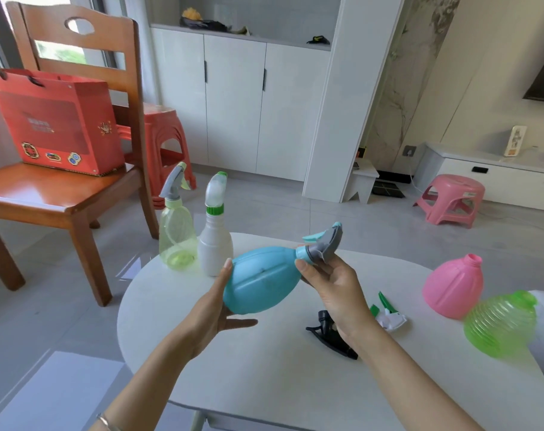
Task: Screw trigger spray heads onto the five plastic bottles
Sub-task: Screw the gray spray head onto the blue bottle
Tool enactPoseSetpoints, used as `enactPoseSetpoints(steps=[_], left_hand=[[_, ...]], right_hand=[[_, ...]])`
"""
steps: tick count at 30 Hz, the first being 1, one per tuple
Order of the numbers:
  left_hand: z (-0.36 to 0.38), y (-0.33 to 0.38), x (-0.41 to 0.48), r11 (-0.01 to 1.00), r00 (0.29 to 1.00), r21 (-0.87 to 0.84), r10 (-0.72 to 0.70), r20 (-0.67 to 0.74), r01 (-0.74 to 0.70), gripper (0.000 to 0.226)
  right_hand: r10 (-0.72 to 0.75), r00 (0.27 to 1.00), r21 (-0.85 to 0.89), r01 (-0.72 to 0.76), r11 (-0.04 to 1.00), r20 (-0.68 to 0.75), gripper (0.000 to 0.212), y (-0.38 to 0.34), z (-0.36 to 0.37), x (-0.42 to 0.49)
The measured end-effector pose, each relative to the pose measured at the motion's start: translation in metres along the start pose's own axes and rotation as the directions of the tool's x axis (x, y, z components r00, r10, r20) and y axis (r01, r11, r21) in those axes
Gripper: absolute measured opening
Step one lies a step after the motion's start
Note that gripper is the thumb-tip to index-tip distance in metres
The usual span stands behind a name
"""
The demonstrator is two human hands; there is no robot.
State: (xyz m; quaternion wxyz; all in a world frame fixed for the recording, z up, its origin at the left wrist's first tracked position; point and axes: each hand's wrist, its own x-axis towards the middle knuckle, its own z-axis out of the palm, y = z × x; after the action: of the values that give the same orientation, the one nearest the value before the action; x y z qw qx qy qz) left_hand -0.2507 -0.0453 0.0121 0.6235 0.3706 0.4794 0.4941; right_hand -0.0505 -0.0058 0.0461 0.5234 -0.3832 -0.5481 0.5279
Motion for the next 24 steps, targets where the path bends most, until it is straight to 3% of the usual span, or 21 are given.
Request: enactPoseSetpoints(steps=[5,9,17,24], left_hand=[[-0.033,0.013,-0.01,0.903,0.947,0.344,0.306,-0.097,-0.256,0.095],[-0.07,0.02,-0.016,0.737,0.866,0.554,0.497,-0.058,-0.387,0.086],[-0.144,0.016,-0.015,0.723,0.889,0.64,0.438,-0.135,-0.26,0.081],[-0.182,0.001,-0.004,0.813,0.918,0.535,0.363,-0.16,-0.229,0.083]], right_hand=[[-0.072,0.989,-0.114,0.087,0.99,0.125,0.021,-0.016,0.049,0.025],[-0.086,0.964,-0.226,0.145,0.963,0.253,0.024,-0.015,0.101,0.039],[-0.039,0.926,-0.346,0.179,0.921,0.375,0.028,0.016,0.187,0.056],[0.039,0.926,-0.421,0.134,0.897,0.376,0.025,0.05,0.219,0.07]])
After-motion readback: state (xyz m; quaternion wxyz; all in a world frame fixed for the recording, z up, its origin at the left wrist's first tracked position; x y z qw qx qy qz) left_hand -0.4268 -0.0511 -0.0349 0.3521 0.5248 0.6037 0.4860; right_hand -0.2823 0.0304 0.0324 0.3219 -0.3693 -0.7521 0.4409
